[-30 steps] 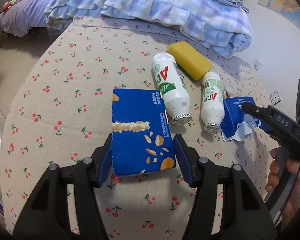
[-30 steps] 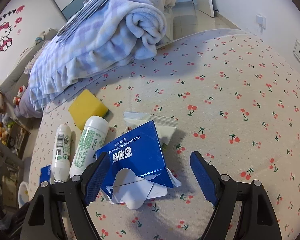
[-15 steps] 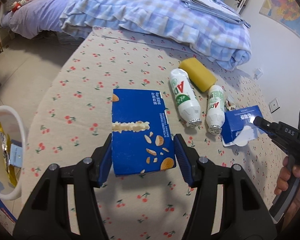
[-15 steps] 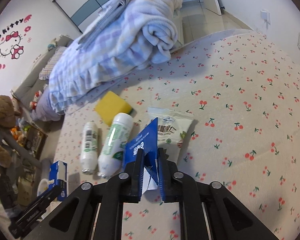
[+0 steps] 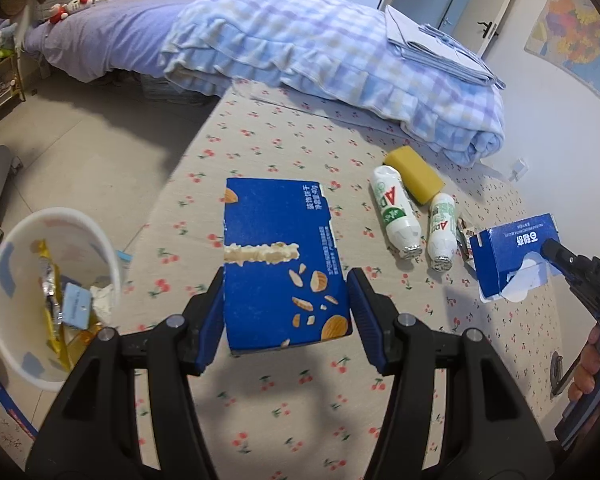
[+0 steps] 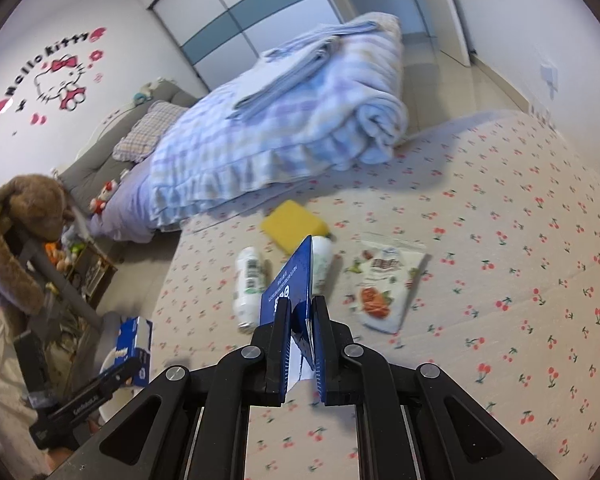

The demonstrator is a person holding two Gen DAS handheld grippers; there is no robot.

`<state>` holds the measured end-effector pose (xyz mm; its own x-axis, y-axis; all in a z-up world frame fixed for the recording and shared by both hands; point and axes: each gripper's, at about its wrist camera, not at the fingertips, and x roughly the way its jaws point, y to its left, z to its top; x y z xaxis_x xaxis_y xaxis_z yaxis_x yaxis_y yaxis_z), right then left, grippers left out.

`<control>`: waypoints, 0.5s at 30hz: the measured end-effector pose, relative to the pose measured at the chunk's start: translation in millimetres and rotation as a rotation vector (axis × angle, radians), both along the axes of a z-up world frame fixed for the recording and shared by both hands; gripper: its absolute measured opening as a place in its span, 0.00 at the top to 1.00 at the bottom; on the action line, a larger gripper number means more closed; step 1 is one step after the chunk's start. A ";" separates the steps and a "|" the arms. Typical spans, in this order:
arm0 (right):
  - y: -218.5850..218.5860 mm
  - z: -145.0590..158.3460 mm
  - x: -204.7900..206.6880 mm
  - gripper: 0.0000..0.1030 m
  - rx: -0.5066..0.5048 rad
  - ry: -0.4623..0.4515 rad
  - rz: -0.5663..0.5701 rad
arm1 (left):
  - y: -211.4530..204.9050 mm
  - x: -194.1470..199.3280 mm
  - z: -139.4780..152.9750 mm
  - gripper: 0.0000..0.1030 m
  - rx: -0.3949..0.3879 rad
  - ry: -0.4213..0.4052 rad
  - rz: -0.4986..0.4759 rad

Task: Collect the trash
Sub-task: 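Carry both blue boxes over the wastebasket and open both grippers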

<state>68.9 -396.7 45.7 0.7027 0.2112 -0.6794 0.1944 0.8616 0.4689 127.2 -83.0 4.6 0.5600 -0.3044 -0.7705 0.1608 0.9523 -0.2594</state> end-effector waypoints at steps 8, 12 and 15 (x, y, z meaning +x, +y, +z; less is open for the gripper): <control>44.2 9.7 4.0 0.90 -0.012 -0.025 0.086 | 37.8 -11.8 3.3 0.42 0.003 -0.008 0.060; 67.8 11.9 8.9 0.90 -0.016 -0.032 0.134 | 63.0 -17.0 4.4 0.42 0.005 -0.013 0.104; 87.9 14.2 11.7 0.90 -0.024 -0.040 0.174 | 81.2 -19.7 3.6 0.42 0.003 -0.011 0.139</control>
<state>80.6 -308.9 59.9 0.6835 0.3156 -0.6582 0.0236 0.8917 0.4521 107.4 -1.9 8.2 0.6052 -0.2209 -0.7648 0.0299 0.9664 -0.2554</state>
